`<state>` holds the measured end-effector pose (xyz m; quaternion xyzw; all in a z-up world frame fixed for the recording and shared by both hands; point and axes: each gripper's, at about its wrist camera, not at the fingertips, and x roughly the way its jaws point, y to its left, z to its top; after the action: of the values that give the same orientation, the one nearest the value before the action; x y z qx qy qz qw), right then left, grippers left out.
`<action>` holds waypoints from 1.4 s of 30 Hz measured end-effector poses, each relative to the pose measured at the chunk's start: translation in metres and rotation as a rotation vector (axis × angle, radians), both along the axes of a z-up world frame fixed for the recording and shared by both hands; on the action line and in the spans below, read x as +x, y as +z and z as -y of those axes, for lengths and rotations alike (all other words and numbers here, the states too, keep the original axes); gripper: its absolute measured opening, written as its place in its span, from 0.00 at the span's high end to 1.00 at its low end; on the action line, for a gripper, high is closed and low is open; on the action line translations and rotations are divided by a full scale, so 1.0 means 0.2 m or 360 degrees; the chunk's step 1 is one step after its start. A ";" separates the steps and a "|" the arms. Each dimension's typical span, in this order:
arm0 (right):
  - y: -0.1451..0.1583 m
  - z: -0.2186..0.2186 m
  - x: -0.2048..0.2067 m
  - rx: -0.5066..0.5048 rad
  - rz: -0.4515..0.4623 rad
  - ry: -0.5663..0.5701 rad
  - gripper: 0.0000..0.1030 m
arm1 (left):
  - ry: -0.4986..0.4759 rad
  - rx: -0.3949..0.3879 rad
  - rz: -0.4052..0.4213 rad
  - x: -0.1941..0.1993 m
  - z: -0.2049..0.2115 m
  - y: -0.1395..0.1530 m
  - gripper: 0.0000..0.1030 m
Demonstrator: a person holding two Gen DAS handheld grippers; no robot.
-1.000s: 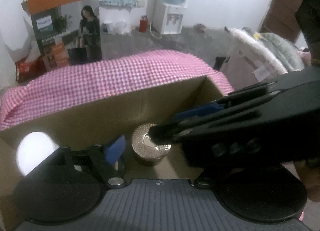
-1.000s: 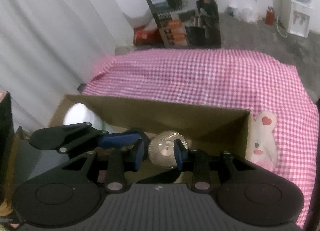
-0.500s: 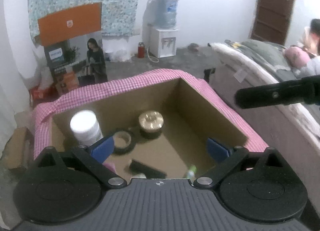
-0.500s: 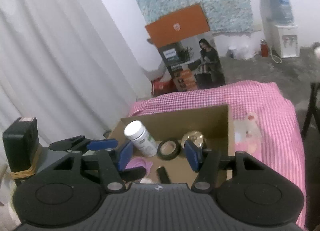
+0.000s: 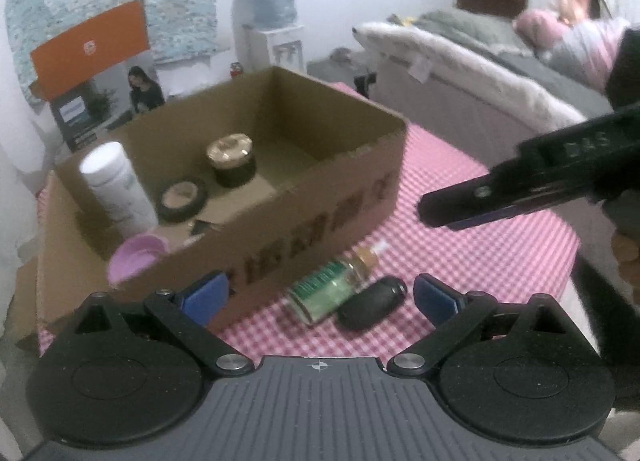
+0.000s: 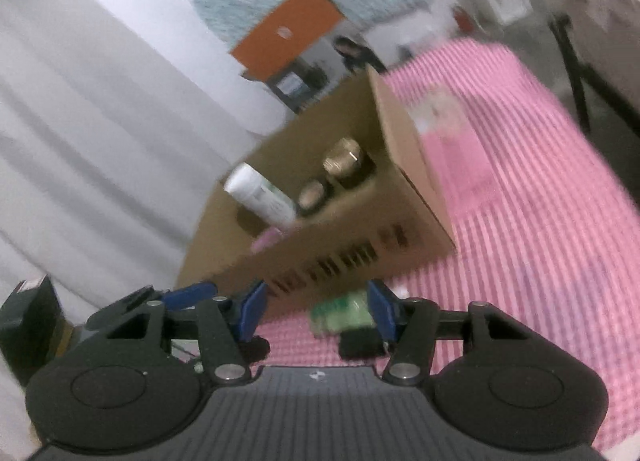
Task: Organize rigid objects
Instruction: 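Move the right gripper back and grasp the black oval case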
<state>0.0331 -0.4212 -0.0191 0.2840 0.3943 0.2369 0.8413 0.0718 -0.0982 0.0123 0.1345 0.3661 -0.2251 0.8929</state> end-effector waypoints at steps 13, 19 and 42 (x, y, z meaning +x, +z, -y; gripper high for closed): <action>-0.25 -0.10 0.06 -0.0103 -0.0111 0.0032 0.59 | -0.0070 0.0044 -0.0163 -0.03 0.13 -0.23 0.32; -0.30 -0.16 0.12 -0.0193 -0.0109 0.0083 0.67 | -0.0046 -0.0076 -0.0288 -0.03 0.10 -0.26 0.42; -0.35 -0.36 0.10 -0.0163 -0.0223 0.0222 0.68 | 0.0113 -0.0313 -0.0427 -0.02 -0.08 -0.27 0.54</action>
<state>0.0532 -0.3490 -0.0887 0.2284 0.4827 0.2538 0.8065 0.0684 -0.0813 -0.0414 0.0022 0.4628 -0.2440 0.8522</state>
